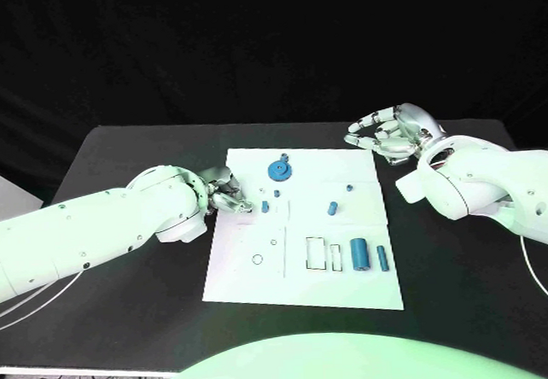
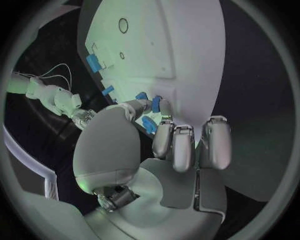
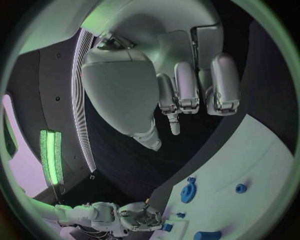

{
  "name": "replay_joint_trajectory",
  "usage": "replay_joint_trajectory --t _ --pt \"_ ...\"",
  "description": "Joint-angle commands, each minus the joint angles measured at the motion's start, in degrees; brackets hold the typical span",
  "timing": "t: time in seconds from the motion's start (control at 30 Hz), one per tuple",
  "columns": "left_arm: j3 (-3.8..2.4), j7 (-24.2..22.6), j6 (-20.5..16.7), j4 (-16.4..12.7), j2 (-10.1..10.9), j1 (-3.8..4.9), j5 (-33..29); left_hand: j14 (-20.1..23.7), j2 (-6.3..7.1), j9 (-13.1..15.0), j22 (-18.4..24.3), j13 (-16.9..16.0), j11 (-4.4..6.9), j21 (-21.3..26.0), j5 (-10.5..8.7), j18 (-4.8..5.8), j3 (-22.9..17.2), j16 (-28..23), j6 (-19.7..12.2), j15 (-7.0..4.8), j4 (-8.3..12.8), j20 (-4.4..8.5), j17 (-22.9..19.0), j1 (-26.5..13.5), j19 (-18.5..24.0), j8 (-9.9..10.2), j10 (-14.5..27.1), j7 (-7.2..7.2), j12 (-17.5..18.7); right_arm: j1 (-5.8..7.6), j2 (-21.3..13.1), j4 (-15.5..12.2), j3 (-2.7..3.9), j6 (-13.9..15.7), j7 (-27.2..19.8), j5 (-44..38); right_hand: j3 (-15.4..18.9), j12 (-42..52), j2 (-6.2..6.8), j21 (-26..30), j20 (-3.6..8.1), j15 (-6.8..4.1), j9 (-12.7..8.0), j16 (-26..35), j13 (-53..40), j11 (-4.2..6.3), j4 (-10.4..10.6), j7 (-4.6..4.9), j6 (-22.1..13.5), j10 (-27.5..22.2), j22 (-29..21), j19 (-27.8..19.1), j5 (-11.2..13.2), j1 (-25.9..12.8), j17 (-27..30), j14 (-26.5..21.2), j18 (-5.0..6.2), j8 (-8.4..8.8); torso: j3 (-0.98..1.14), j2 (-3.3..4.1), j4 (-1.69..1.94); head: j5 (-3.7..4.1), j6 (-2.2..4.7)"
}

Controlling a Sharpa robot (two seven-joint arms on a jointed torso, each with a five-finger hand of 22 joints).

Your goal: Assemble the parts on the task board

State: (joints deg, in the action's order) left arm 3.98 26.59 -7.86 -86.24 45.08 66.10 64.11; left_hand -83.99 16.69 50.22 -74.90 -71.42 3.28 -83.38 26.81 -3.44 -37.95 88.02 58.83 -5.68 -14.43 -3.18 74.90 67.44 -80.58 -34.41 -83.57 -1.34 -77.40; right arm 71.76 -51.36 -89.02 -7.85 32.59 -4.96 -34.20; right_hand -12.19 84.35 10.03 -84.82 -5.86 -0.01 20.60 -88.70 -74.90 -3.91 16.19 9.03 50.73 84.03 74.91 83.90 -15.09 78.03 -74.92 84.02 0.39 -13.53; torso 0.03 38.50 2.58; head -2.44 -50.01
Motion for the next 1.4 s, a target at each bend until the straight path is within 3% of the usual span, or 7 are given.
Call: replay_joint_trajectory --t 0.03,0.6,1.07,1.4 --pt "-0.06 0.2 -1.2 -0.3 -0.1 0.00 1.6 -5.0 -0.28 0.0 -5.5 0.0 0.10 -0.4 -0.27 0.59 -9.0 0.1 1.4 -0.30 9.2 0.19 10.9 -0.2 -0.4 -0.2 -0.3 0.81 -0.2 -0.03 0.0 -0.1 0.01 -0.4 -0.6 -0.6 -0.4 -0.1 0.20 0.4 -0.13 0.06 -0.1 0.4 -9.9 -0.40 0.1 0.04 -0.5 0.7 11.5 3.4 -0.4 -0.6 -11.2 5.0 0.98 -0.25 0.00 0.00 -0.02 0.03 0.01" --pt "-0.04 0.9 2.9 -0.2 -0.5 0.00 4.8 -4.9 -0.08 -0.3 -5.3 0.5 0.16 -0.2 -0.94 0.55 -7.9 0.0 1.2 -0.36 10.0 0.15 10.7 0.2 -0.2 -0.1 -0.1 0.89 0.1 -0.03 0.0 -0.1 0.01 -0.5 -0.6 -0.6 -0.4 -0.1 0.20 0.4 -0.13 0.06 -0.1 0.4 -9.9 -0.40 0.1 0.04 -0.5 0.7 11.5 3.4 -0.4 -0.6 -11.2 5.0 0.98 -0.25 0.00 0.00 -0.01 0.19 0.01" --pt "-0.01 1.0 3.1 -0.3 -0.8 0.00 6.6 -4.9 -0.21 -0.4 -5.3 0.6 0.11 -0.2 -1.10 0.52 -7.4 -0.1 1.2 -0.32 9.9 0.12 10.6 0.1 -0.1 -0.1 -0.1 0.84 0.3 -0.03 0.0 -0.1 0.01 -0.5 -0.6 -0.6 -0.4 -0.1 0.20 0.4 -0.13 0.06 -0.1 0.4 -9.9 -0.40 0.1 0.04 -0.5 0.7 11.5 3.4 -0.4 -0.6 -11.2 5.0 0.98 -0.25 0.02 -0.01 -0.02 0.19 0.01" --pt "0.00 1.0 3.0 -0.1 -0.8 0.00 5.6 -4.8 -0.60 -1.7 -5.1 0.8 0.54 0.1 -1.20 0.49 -0.9 -0.2 1.4 -0.68 5.7 -0.09 10.2 -2.2 0.0 -0.4 0.2 1.53 0.7 -0.03 0.0 -0.1 0.01 -0.5 -0.6 -0.6 -0.4 -0.1 0.22 0.4 -0.13 0.06 -0.1 0.4 -9.9 -0.40 0.1 0.04 -0.5 0.6 11.5 3.4 -0.5 -0.7 -11.2 5.0 0.99 -0.29 0.00 0.00 0.01 0.23 0.01"
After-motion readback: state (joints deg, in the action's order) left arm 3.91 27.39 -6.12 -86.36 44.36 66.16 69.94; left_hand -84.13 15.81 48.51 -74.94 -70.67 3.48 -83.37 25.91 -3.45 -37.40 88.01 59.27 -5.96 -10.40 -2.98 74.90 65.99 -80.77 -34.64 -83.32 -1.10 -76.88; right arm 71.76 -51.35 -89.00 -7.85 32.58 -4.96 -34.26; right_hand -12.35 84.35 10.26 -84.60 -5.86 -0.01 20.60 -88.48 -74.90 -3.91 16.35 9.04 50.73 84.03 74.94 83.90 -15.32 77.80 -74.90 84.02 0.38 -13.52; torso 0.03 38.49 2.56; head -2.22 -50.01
